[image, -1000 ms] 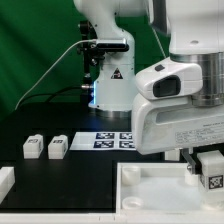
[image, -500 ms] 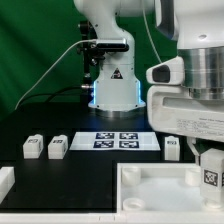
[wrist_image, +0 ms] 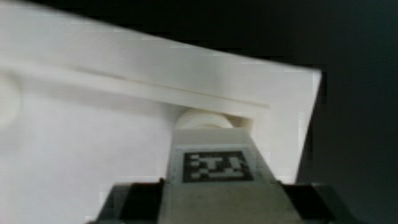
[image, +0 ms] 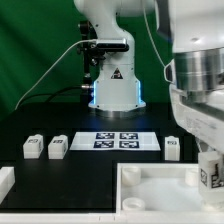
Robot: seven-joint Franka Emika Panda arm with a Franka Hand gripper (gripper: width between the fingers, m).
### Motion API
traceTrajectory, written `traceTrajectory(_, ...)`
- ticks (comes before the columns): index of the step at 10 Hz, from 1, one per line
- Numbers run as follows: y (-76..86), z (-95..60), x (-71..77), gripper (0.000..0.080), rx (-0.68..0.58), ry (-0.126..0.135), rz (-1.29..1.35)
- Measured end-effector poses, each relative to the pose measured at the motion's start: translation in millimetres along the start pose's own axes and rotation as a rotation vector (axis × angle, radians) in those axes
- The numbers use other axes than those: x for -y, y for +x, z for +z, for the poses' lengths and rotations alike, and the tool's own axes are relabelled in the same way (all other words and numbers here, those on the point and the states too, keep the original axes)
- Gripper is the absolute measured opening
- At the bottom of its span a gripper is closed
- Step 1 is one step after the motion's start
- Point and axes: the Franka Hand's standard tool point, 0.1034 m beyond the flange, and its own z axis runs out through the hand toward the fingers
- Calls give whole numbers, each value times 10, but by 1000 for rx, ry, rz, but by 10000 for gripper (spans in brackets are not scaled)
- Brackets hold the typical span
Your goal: Assemble one leg
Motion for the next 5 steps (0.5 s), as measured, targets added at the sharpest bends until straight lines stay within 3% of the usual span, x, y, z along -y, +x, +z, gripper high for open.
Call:
traceTrajectory(1,-23,12,1,294,19,25,157)
traceTrajectory(5,-59,27,4,299,34,28,233)
